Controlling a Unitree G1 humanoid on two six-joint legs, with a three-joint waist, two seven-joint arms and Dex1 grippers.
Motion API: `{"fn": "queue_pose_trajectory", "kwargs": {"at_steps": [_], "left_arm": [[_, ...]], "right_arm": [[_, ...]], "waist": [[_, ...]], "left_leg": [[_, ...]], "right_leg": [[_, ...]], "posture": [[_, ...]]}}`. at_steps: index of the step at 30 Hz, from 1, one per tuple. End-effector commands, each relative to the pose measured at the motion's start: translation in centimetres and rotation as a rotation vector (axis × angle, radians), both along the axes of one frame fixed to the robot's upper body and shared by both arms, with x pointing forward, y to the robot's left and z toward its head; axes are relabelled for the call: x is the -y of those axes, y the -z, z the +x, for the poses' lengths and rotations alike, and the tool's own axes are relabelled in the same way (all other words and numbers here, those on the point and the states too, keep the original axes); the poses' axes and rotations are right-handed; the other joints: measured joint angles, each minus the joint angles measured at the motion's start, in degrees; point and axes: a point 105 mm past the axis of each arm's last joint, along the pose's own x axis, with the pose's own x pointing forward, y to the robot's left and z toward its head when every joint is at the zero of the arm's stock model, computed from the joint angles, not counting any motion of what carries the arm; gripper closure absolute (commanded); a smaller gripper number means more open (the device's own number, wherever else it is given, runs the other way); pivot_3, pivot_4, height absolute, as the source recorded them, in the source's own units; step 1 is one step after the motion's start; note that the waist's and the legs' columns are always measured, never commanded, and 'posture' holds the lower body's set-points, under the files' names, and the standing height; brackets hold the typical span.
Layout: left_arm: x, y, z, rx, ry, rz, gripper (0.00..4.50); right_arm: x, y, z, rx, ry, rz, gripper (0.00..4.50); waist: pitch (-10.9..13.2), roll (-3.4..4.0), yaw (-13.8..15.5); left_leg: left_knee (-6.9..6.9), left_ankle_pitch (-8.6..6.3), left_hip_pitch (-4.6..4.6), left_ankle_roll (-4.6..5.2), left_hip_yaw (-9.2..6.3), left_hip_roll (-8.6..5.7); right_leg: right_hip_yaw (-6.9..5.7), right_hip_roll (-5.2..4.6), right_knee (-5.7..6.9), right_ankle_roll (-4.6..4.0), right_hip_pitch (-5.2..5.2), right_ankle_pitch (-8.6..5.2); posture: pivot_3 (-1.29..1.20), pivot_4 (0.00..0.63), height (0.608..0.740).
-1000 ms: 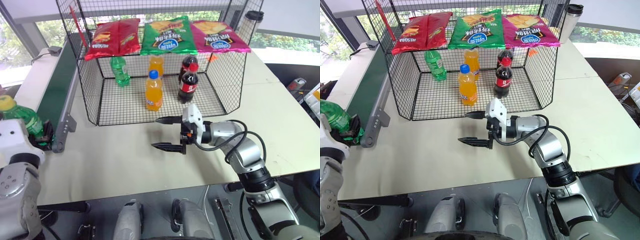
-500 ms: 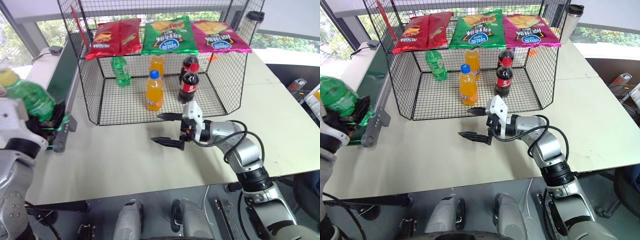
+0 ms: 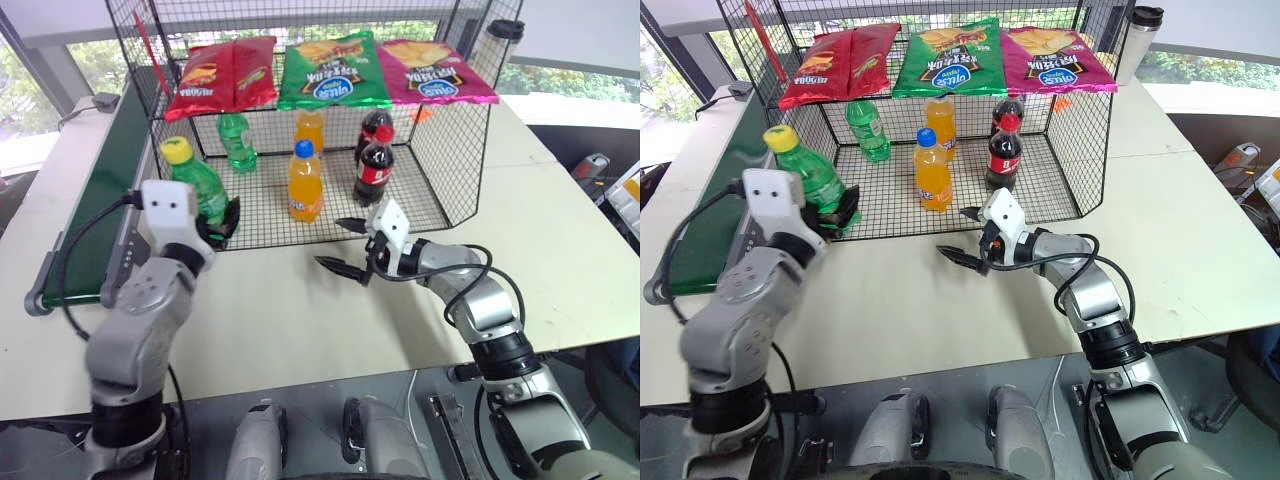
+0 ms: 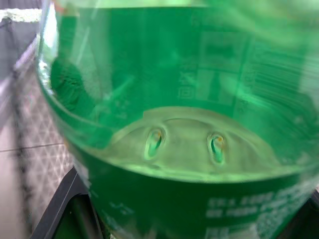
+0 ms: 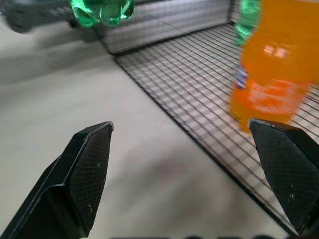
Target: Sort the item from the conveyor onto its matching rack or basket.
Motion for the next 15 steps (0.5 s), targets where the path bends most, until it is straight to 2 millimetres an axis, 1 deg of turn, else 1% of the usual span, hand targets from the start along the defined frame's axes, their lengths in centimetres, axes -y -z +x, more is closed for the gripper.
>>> {"fn": "queue_pose_trajectory", "kwargs": {"at_steps": [1, 3, 7, 12, 15], "left_arm": [[0.5, -2.0, 1.0, 0.120, -0.031, 0.019, 1.75], [1.0, -1.8, 2.0, 0.130, -0.027, 0.005, 1.75], [1.5, -0.7, 4.1, 0.120, -0.044, -0.001, 1.75], [1.5, 0.4, 5.8, 0.100, -0.065, -0.017, 1.75], [1.5, 1.4, 6.7, 0.070, -0.077, -0.022, 1.75]], "right_arm": [[0.2, -1.7, 0.5, 0.072, 0.025, 0.016, 0.00], [0.2, -1.6, 0.5, 0.070, 0.021, 0.011, 0.00], [0.1, -1.4, 0.5, 0.071, 0.019, -0.002, 0.00], [0.1, -1.5, 0.4, 0.070, 0.014, -0.003, 0.00], [0.1, -1.5, 0.3, 0.069, 0.007, -0.001, 0.00]], "waist": [[0.0, 0.00, 0.1], [0.0, 0.00, 0.1], [0.0, 0.00, 0.1], [0.0, 0.00, 0.0], [0.0, 0.00, 0.1]], "left_leg": [[-0.01, 0.00, -0.01, 0.00, 0.01, 0.00], [-0.01, 0.00, -0.02, 0.00, 0.01, 0.00], [0.01, 0.00, -0.01, 0.00, 0.02, 0.00], [0.00, 0.00, -0.02, 0.00, 0.03, 0.00], [0.00, 0.00, -0.02, 0.00, 0.04, 0.00]], "right_leg": [[0.00, 0.00, 0.00, 0.00, -0.02, 0.00], [0.00, -0.01, -0.01, 0.01, -0.01, 0.00], [-0.01, -0.01, 0.00, 0.01, 0.00, 0.01], [-0.02, -0.01, -0.01, 0.02, -0.01, 0.01], [-0.02, -0.02, -0.01, 0.03, -0.02, 0.01]], "posture": [[0.00, 0.150, 0.740], [0.00, 0.150, 0.740], [0.00, 0.150, 0.740], [0.00, 0.150, 0.740], [0.00, 0.150, 0.740]]}}
